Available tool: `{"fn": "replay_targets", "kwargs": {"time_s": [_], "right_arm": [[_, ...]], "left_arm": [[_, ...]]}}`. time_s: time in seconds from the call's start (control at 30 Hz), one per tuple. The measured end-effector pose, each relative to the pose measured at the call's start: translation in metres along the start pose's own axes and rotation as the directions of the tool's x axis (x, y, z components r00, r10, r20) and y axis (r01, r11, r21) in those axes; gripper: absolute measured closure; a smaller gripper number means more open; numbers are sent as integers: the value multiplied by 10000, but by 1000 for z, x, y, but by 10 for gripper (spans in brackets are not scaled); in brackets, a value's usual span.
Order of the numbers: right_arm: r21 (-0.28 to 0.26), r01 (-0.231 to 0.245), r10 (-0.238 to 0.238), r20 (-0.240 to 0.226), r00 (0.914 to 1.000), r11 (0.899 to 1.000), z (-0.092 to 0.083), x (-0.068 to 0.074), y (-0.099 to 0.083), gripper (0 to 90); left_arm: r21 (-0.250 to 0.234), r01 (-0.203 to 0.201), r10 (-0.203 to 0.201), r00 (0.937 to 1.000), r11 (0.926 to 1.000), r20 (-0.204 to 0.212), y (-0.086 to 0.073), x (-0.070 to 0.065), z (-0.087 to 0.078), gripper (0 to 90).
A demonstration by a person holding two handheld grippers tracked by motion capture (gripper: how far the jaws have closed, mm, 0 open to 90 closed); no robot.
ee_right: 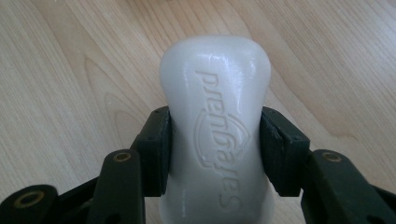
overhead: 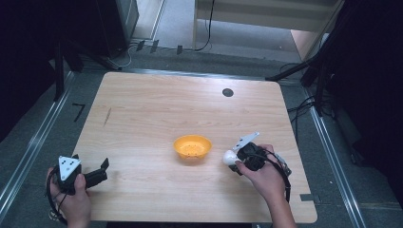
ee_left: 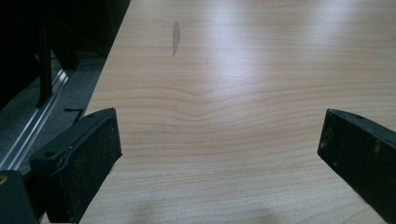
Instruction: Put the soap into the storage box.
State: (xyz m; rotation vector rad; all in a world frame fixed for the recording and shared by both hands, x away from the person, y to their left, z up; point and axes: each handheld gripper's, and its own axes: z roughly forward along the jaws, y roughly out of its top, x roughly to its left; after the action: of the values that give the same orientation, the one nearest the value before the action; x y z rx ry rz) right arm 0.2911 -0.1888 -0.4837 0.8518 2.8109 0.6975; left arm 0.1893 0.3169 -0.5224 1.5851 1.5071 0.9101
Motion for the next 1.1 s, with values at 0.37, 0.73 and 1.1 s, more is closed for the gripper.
{"fn": "replay_targets", "kwargs": {"time_s": [0.37, 0.73, 1.1], "right_arm": [[31, 296, -296, -59, 9995, 9996, 1, -1, 9, 502], [-40, 545, -545, -72, 9985, 9985, -5, -3, 18, 501], [-47, 1005, -1005, -43, 9949, 9949, -8, -3, 36, 501]], "left_arm": [[9, 12, -12, 10000, 10000, -1, 0, 0, 0, 0], [24, 21, -21, 10000, 10000, -31, 0, 0, 1, 0], [38, 20, -20, 10000, 10000, -13, 0, 0, 1, 0]]}}
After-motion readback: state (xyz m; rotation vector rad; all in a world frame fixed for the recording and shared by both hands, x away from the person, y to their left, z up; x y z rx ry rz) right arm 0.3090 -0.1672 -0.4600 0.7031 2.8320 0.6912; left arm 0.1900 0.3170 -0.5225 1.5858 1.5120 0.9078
